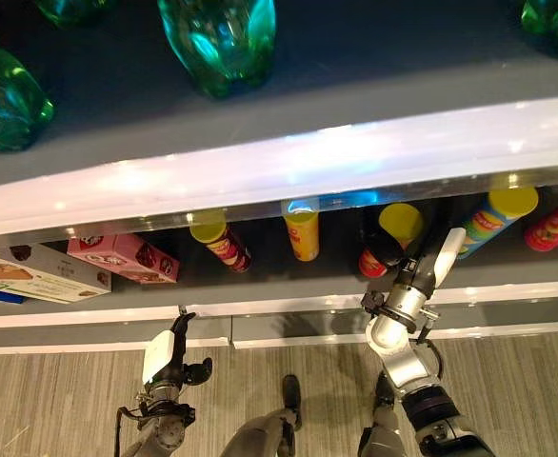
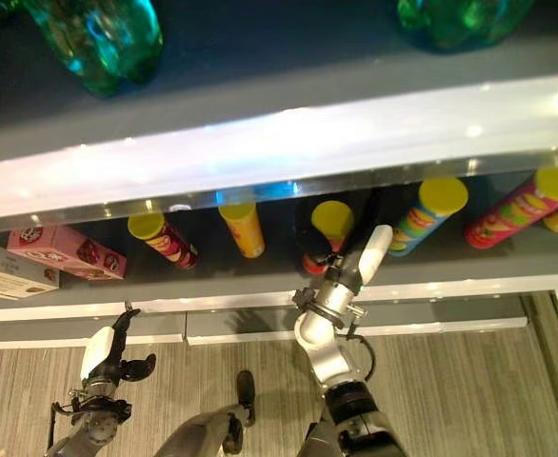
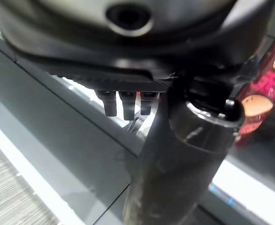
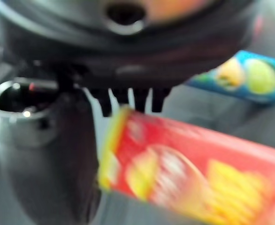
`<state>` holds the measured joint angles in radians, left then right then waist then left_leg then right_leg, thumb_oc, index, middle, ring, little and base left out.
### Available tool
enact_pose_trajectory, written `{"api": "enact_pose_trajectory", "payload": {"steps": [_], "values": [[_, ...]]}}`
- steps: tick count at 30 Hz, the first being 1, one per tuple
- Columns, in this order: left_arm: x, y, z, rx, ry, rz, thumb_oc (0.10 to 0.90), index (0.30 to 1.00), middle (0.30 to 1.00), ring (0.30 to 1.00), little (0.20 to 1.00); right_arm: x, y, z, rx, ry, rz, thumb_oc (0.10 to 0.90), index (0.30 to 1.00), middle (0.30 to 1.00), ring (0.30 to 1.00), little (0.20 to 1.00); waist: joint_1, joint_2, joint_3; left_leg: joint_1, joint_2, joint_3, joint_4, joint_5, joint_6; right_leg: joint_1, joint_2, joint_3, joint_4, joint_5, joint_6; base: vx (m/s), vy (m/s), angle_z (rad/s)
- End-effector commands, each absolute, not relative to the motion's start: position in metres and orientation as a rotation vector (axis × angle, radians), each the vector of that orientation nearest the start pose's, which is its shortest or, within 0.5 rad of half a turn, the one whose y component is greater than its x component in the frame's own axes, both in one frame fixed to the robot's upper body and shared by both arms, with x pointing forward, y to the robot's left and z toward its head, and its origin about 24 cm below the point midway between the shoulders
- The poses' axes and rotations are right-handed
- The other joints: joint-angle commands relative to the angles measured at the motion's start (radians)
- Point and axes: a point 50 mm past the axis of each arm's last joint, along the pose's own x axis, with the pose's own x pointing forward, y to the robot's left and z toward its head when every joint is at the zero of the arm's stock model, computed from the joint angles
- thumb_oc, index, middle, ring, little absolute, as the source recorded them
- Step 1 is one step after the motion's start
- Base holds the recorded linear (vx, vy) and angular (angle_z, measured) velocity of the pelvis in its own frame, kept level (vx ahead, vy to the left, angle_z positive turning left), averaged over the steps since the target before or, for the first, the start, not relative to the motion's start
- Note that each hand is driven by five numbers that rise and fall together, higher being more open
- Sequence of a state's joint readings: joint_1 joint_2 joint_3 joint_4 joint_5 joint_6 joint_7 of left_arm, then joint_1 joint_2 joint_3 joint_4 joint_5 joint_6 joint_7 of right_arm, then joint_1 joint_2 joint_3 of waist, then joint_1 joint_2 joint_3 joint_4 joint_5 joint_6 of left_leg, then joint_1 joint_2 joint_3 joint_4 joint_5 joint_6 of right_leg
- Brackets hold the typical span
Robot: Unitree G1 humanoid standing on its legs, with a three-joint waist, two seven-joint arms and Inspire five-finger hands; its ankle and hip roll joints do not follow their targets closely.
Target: Put the goods on the table back onto the shelves and tidy them up.
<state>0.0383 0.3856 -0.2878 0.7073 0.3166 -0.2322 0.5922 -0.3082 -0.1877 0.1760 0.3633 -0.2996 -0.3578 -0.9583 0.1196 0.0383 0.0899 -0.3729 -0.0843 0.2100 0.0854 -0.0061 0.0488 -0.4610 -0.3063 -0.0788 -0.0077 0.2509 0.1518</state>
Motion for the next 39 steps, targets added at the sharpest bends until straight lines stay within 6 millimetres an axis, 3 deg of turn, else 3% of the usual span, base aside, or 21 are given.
{"api": "enact_pose_trajectory", "payload": {"steps": [1,5,13,14,16,17,21,25,32,35,36,37,39], "values": [[0.190,0.267,-0.058,0.920,0.274,0.276,0.800,0.900,0.900,0.900,0.900,0.288,-0.154,0.137,-0.239,-0.807,-0.610,0.800,0.900,0.900,0.900,0.900,0.033,0.005,-0.026,0.084,-0.008,-0.071,-0.006,-0.125,-0.033,0.101,-0.033,-0.010,-0.050,0.227,0.110,0.03,-0.008,-0.05],[0.179,0.276,-0.063,0.939,0.327,0.289,0.800,0.900,0.900,0.900,0.900,0.278,-0.157,0.130,-0.233,-0.794,-0.601,0.800,0.900,0.900,0.900,0.900,0.028,-0.014,-0.042,0.122,-0.002,-0.072,-0.035,-0.119,-0.036,0.127,-0.024,-0.010,-0.052,0.231,0.110,0.01,-0.008,-0.03],[0.166,0.288,-0.067,0.955,0.389,0.312,0.800,0.900,0.900,0.900,0.900,0.258,-0.169,0.134,-0.242,-0.841,-0.624,0.800,0.900,0.900,0.900,0.900,0.011,-0.037,-0.060,0.187,0.016,-0.072,-0.071,-0.108,-0.044,0.170,-0.008,-0.006,-0.051,0.225,0.110,0.02,-0.012,-0.03],[0.142,0.275,-0.096,0.926,0.522,0.313,0.800,0.900,0.900,0.900,0.900,0.258,-0.166,0.129,-0.201,-0.812,-0.642,0.800,0.900,0.900,0.900,0.900,0.004,-0.041,-0.062,0.204,0.021,-0.072,-0.080,-0.110,-0.047,0.182,-0.005,-0.007,-0.051,0.218,0.110,0.01,0.002,-0.06],[0.145,0.267,-0.099,0.960,0.513,0.294,0.800,0.900,0.900,0.900,0.900,0.251,-0.171,0.124,-0.223,-0.802,-0.645,0.800,0.900,0.900,0.900,0.900,-0.011,-0.052,-0.066,0.212,0.018,-0.072,-0.089,-0.100,-0.048,0.183,-0.006,-0.005,-0.048,0.216,0.110,0.04,-0.017,-0.11],[0.147,0.261,-0.105,0.970,0.549,0.281,0.800,0.900,0.900,0.900,0.900,0.235,-0.174,0.124,-0.253,-0.830,-0.615,0.800,0.900,0.900,0.900,0.900,-0.036,-0.066,-0.079,0.231,0.022,-0.063,-0.101,-0.098,-0.050,0.194,-0.002,0.004,-0.049,0.216,0.110,0.07,-0.027,0.02],[0.141,0.257,-0.113,0.987,0.602,0.280,0.800,0.900,0.900,0.900,0.900,0.208,-0.179,0.112,-0.299,-0.790,-0.582,0.800,0.900,0.900,0.900,0.900,-0.067,-0.077,-0.096,0.265,0.033,-0.053,-0.126,-0.088,-0.056,0.210,0.008,0.008,-0.049,0.209,0.110,0.06,-0.032,-0.02],[0.123,0.249,-0.122,0.937,0.658,0.273,0.800,0.900,0.900,0.900,0.900,0.161,-0.201,0.071,-0.393,-0.560,-0.600,0.800,0.900,0.900,0.900,0.900,-0.135,-0.091,-0.125,0.313,0.049,-0.023,-0.164,-0.075,-0.068,0.220,0.025,0.031,-0.037,0.203,0.110,0.03,-0.026,-0.22],[0.099,0.244,-0.135,0.866,0.791,0.251,0.800,0.900,0.900,0.900,0.900,0.127,-0.237,0.047,-0.646,-0.379,-0.704,0.800,0.900,0.900,0.900,0.900,-0.196,-0.092,-0.135,0.341,0.058,0.012,-0.168,-0.079,-0.070,0.222,0.039,0.063,-0.018,0.190,0.110,0.01,-0.011,-0.22],[0.092,0.237,-0.141,0.794,0.838,0.254,0.800,0.900,0.900,0.900,0.900,0.099,-0.250,-0.004,-0.728,-0.059,-0.727,0.800,0.900,0.900,0.900,0.900,-0.234,-0.089,-0.133,0.364,0.063,0.031,-0.167,-0.087,-0.070,0.222,0.050,0.096,-0.003,0.182,0.110,-0.01,0.006,-0.24],[0.092,0.237,-0.141,0.795,0.838,0.255,0.800,0.900,0.900,0.900,0.900,0.099,-0.250,-0.004,-0.727,-0.060,-0.727,0.800,0.900,0.900,0.900,0.900,-0.235,-0.093,-0.136,0.359,0.059,0.032,-0.169,-0.081,-0.069,0.216,0.047,0.098,-0.003,0.185,0.110,-0.02,-0.013,-0.28],[0.089,0.235,-0.143,0.776,0.857,0.246,0.800,0.900,0.900,0.900,0.900,0.077,-0.250,-0.041,-0.732,0.167,-0.719,0.800,0.900,0.900,0.900,0.900,-0.246,-0.091,-0.133,0.369,0.063,0.038,-0.168,-0.087,-0.070,0.221,0.051,0.106,0.001,0.182,0.110,-0.03,-0.008,-0.15],[0.088,0.235,-0.144,0.782,0.866,0.230,0.800,0.900,0.900,0.900,0.900,0.047,-0.242,-0.081,-0.697,0.461,-0.645,0.800,0.900,0.900,0.900,0.900,-0.256,-0.094,-0.129,0.371,0.064,0.044,-0.168,-0.086,-0.070,0.220,0.052,0.115,0.006,0.181,0.110,-0.05,-0.015,0.02]]}}
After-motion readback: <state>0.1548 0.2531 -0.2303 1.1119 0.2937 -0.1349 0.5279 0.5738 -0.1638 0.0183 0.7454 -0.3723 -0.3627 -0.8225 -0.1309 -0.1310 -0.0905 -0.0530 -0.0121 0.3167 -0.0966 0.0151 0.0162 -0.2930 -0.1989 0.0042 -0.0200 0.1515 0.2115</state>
